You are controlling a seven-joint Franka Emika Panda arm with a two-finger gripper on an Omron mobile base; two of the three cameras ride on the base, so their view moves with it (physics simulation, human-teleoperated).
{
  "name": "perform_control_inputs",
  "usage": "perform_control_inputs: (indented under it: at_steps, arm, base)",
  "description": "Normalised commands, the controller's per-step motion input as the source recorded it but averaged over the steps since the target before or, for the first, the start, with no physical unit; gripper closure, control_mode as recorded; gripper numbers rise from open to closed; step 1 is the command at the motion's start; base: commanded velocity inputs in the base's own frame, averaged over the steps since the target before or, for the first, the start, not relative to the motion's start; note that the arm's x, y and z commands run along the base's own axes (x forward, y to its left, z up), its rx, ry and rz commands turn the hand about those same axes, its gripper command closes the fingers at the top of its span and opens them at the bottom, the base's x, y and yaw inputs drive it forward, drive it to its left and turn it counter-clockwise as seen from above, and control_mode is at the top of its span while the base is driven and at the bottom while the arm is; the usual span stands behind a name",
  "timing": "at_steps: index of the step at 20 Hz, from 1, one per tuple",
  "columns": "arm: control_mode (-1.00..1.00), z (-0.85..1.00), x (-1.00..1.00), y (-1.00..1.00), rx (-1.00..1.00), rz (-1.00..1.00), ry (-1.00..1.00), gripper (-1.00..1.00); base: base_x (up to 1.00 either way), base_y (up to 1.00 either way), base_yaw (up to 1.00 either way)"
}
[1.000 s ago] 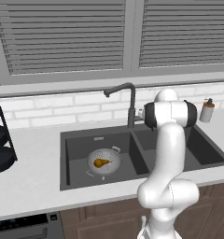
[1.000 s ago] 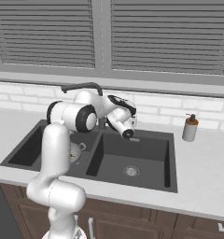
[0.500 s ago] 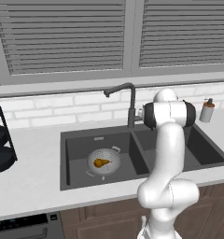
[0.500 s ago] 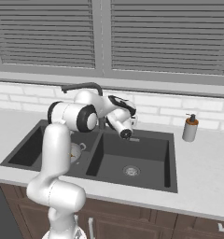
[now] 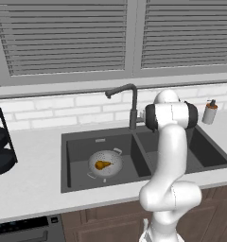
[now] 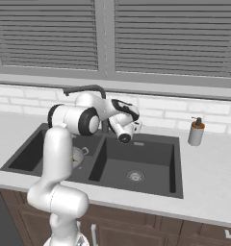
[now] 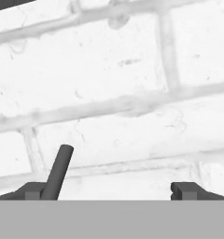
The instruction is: Put the colander in the sink, put the pear in the colander, and turn on the sink faucet and pour water over the colander.
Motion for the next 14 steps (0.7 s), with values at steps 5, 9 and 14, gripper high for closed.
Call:
perform_control_inputs:
  at_steps: [5,9,14]
  arm:
    - [-1.00,0.00,0.00,-0.95,0.10,-0.06,0.00,-1.00]
    - [-1.00,0.00,0.00,-1.00,0.11,-0.05,0.00,-1.00]
    - [-1.00,0.00,0.00,-1.00,0.12,-0.04,0.00,-1.00]
  base:
    - [0.00,0.00,0.00]
    - [0.00,0.00,0.00]
    - [0.00,0.00,0.00]
